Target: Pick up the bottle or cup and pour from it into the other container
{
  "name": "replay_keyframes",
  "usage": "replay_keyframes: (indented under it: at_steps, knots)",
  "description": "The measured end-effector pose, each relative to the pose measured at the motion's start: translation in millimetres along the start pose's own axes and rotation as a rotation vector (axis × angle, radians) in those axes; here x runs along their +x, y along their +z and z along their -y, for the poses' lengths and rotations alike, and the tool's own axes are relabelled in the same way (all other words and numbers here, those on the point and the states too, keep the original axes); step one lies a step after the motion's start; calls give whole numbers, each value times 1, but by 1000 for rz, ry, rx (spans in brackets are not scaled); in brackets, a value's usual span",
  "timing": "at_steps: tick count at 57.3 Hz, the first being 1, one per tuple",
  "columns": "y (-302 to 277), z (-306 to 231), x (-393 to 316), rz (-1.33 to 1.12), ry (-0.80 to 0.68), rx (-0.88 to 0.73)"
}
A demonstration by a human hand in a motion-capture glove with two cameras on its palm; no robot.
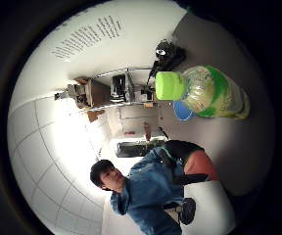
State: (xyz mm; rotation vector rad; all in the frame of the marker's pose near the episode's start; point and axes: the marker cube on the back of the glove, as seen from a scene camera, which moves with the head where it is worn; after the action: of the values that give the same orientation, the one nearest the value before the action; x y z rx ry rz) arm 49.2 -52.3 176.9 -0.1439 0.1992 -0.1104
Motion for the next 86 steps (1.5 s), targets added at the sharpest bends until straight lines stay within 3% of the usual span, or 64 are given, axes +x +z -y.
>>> replay_keyframes:
  at_steps: [19, 35, 45, 55, 64, 72, 86]
  knots:
    - [45, 24, 1, 115, -103, 81]
    - [74, 45, -4, 237, -252, 337]
    - [84, 55, -8, 299, -235, 438]
    - [88, 61, -19, 248, -200, 416]
    - [86, 63, -47, 31, -175, 367]
    - [70, 71, -73, -349, -117, 343]
    - [76, 71, -127, -992, 32, 89]
